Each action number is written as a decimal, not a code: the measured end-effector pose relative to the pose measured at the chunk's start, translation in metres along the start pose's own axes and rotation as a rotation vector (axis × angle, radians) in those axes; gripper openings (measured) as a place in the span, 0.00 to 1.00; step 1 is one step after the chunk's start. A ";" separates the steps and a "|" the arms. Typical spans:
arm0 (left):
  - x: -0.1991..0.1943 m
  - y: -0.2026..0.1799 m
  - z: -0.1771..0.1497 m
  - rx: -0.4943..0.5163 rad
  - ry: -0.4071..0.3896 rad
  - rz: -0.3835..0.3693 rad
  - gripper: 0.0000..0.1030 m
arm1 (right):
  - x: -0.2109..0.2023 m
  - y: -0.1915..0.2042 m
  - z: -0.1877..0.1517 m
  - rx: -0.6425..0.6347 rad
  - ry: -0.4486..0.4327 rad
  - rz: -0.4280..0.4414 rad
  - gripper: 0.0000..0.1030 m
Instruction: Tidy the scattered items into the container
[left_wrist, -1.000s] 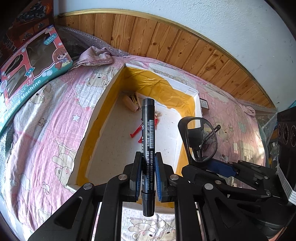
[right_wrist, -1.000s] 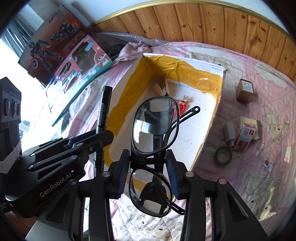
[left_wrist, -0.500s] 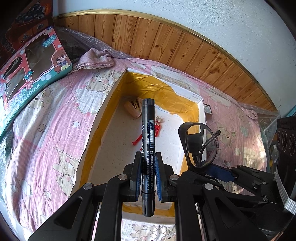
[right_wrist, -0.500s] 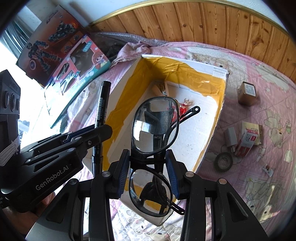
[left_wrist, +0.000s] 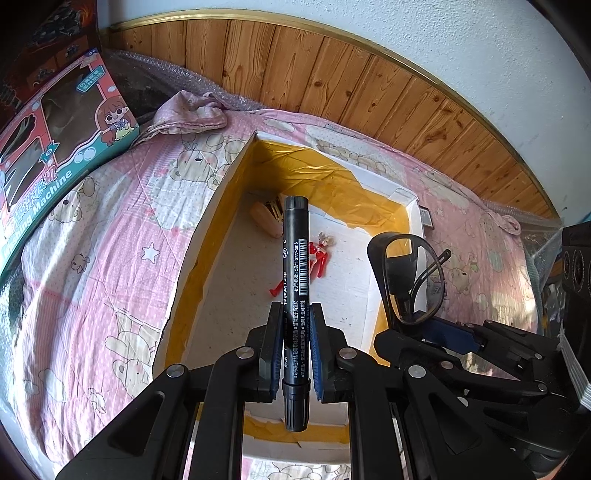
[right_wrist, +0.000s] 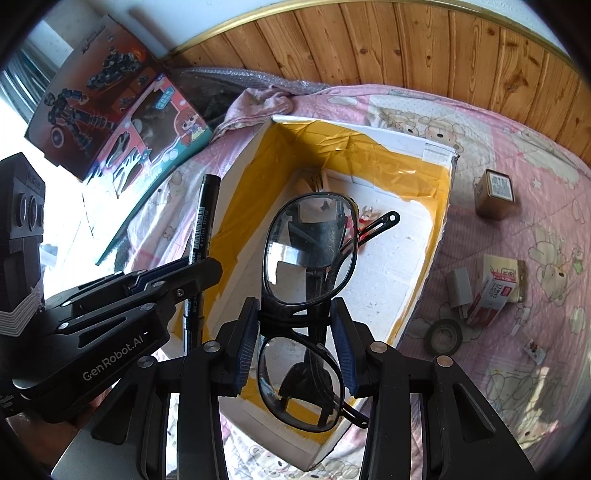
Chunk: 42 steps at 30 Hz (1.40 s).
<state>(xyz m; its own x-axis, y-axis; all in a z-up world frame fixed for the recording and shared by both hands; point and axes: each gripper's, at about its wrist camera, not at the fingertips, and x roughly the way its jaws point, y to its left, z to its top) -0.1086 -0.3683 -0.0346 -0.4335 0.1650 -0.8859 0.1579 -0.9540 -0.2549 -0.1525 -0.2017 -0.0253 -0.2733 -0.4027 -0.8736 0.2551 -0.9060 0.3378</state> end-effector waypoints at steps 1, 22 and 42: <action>0.002 0.000 0.001 0.005 0.002 0.003 0.13 | 0.001 -0.001 0.002 0.002 -0.001 0.001 0.40; 0.056 0.004 0.011 0.040 0.113 0.054 0.14 | 0.028 -0.029 0.036 0.048 0.011 0.008 0.40; 0.096 0.015 0.017 0.004 0.207 0.047 0.14 | 0.070 -0.038 0.043 0.025 0.095 -0.031 0.40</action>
<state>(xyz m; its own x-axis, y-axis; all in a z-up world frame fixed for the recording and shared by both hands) -0.1630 -0.3714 -0.1170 -0.2342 0.1681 -0.9575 0.1699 -0.9627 -0.2106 -0.2217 -0.2011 -0.0844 -0.1909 -0.3613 -0.9127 0.2246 -0.9212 0.3177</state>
